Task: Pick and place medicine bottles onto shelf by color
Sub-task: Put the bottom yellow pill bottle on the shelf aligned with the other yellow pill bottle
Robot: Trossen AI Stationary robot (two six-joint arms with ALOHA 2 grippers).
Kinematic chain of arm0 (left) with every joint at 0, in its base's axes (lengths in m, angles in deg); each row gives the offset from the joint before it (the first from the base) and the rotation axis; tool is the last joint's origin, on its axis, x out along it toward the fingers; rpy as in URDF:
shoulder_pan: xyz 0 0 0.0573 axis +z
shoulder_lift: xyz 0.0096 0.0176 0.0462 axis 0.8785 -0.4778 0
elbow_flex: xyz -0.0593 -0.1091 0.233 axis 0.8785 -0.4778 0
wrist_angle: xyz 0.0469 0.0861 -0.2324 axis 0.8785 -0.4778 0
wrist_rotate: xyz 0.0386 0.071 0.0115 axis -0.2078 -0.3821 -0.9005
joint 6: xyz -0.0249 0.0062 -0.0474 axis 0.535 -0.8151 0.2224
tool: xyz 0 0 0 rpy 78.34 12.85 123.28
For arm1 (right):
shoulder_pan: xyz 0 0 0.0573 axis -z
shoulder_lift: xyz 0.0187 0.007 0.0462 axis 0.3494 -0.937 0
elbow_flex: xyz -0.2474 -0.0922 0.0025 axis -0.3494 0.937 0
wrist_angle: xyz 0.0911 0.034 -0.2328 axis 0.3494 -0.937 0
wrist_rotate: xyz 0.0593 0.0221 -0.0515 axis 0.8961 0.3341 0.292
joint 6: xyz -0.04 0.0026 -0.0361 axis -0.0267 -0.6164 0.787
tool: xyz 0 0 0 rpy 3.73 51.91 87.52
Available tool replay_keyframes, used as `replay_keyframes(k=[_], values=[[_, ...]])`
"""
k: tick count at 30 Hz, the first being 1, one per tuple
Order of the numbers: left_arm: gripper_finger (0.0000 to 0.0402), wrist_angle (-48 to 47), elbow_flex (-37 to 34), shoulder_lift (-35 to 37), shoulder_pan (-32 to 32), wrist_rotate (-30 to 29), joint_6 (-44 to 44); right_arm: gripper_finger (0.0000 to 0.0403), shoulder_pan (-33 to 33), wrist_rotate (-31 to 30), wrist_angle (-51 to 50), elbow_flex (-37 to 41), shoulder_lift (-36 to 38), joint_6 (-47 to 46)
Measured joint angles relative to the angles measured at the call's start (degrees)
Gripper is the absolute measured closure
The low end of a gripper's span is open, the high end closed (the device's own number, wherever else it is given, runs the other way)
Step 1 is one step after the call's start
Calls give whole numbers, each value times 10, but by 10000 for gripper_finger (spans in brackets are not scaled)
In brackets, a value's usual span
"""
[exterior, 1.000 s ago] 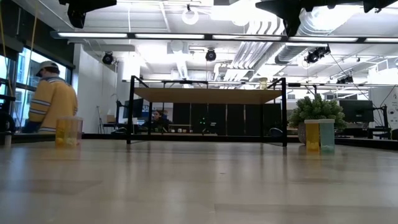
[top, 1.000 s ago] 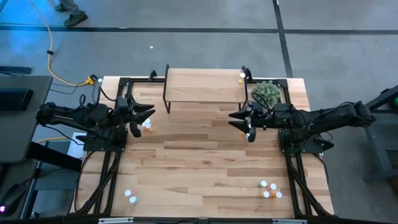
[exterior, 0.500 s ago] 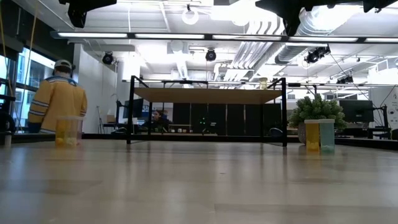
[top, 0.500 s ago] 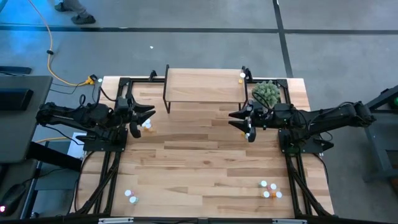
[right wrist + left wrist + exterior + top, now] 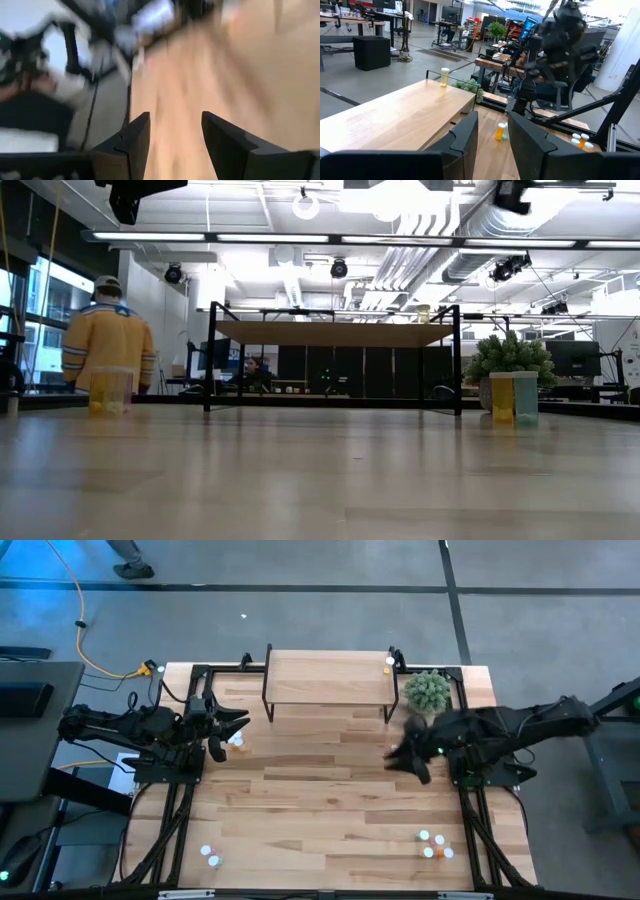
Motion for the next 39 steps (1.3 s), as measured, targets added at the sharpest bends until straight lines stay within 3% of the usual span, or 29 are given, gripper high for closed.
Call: replay_keyframes(k=[5,9,13,18,23,39], values=[[303,0,0,0,0,0,0,233,-130,9,-158,-44,-41,-290],[311,0,0,0,0,0,-1,233,-233,20,-167,-45,-86,-509],[328,0,0,0,0,0,-14,233,-301,19,-138,-45,-136,-652],[382,0,0,0,0,0,-37,233,-328,91,-146,-45,-182,-757],[399,-6,0,-2,0,2,-16,233,-350,91,-133,-45,-223,-869],[401,-22,0,-17,0,9,-25,233,-372,88,-121,-45,-351,-906]])
